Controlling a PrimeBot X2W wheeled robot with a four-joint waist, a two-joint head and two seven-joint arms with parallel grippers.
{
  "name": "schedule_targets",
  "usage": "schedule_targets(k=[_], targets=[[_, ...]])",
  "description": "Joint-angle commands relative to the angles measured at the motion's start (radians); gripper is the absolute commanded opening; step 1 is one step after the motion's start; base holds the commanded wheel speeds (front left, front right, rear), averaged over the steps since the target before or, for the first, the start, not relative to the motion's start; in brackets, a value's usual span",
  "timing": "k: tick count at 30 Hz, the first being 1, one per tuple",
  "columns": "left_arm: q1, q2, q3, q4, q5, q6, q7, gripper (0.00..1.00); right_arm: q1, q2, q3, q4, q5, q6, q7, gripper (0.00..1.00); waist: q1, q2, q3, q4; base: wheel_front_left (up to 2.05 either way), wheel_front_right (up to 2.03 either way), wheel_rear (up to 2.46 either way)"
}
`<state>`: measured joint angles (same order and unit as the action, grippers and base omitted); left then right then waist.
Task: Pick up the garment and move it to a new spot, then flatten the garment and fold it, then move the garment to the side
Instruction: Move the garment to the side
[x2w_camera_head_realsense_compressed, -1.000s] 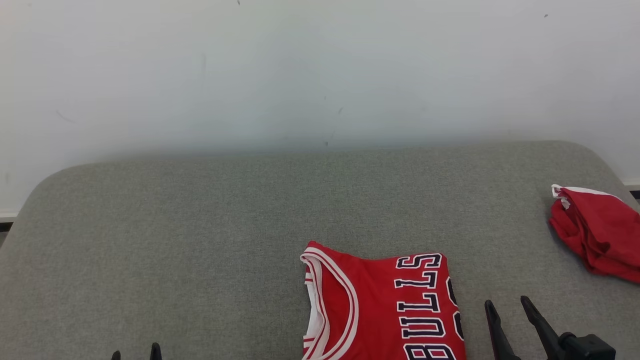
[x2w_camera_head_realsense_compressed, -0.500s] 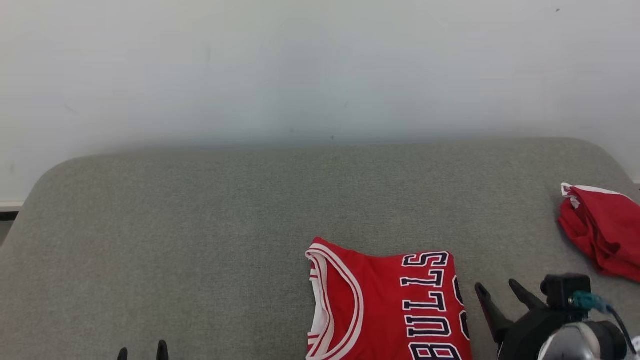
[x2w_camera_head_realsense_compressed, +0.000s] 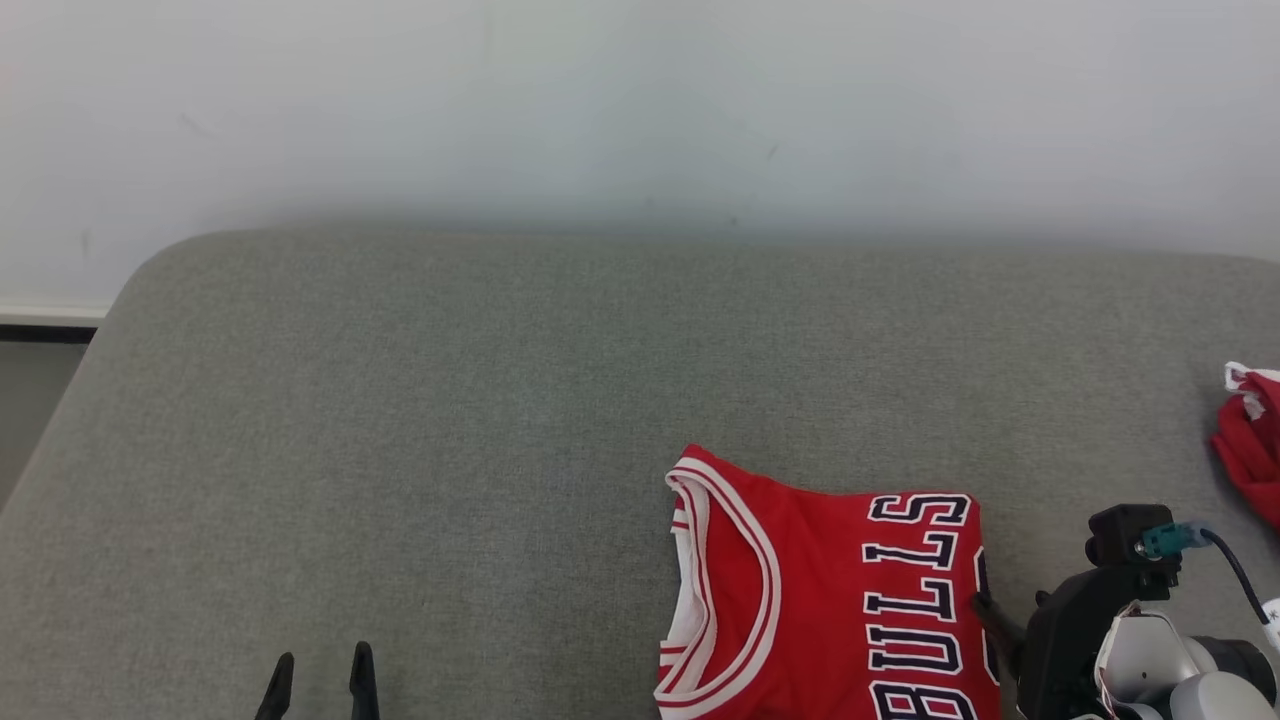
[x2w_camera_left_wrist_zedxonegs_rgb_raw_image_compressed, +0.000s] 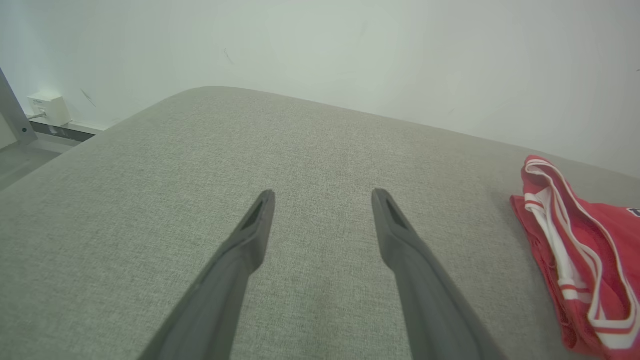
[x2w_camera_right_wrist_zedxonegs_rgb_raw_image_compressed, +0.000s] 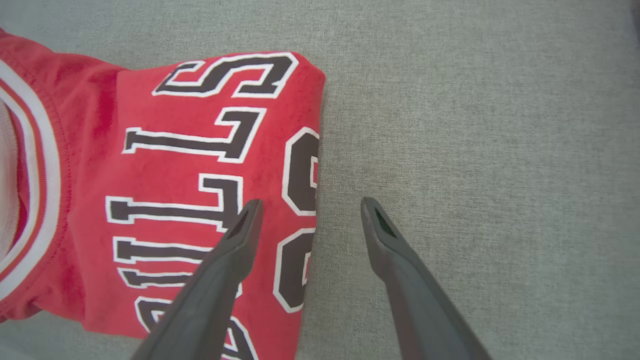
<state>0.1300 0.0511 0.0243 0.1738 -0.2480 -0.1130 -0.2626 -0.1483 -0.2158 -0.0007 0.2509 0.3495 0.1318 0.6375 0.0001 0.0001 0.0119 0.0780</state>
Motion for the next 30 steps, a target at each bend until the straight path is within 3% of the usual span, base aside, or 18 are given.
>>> schedule_targets(k=[1, 16, 17, 19, 20, 30], targets=[[-0.020, -0.001, -0.006, -0.004, -0.009, 0.005, -0.003, 1.00, -0.019, 0.008, -0.008, 0.002, -0.010, -0.002, 0.014, 1.00, -0.0001, -0.0001, 0.053, 0.046, 0.00, 0.00, 0.00], [-0.072, -0.001, -0.040, -0.008, -0.013, 0.009, -0.002, 1.00, -0.009, 0.068, -0.068, 0.081, -0.077, -0.002, 0.167, 1.00, -0.0001, -0.0001, 0.126, 0.092, 0.00, 0.00, 0.00], [-0.073, -0.001, -0.042, -0.009, -0.013, 0.010, -0.002, 1.00, -0.010, 0.071, -0.064, 0.079, -0.077, -0.002, 0.179, 0.51, -0.0001, -0.0001, 0.128, 0.091, 0.00, 0.00, 0.00], [-0.075, -0.001, -0.045, -0.011, -0.015, 0.011, -0.003, 1.00, -0.019, 0.063, -0.049, 0.066, -0.085, -0.002, 0.190, 0.09, -0.0001, -0.0001, 0.131, 0.089, 0.00, 0.00, 0.00], [-0.076, -0.001, -0.048, -0.013, -0.018, 0.011, -0.003, 1.00, -0.025, 0.055, -0.039, 0.058, -0.084, -0.002, 0.195, 0.00, -0.0001, -0.0001, 0.133, 0.087, 0.00, 0.00, 0.00], [-0.109, -0.001, -0.074, -0.059, -0.016, 0.016, -0.003, 1.00, -0.173, -0.117, 0.060, -0.037, -0.075, -0.003, 0.219, 0.00, -0.0001, -0.0001, 0.152, 0.047, 0.00, 0.00, 0.00]])
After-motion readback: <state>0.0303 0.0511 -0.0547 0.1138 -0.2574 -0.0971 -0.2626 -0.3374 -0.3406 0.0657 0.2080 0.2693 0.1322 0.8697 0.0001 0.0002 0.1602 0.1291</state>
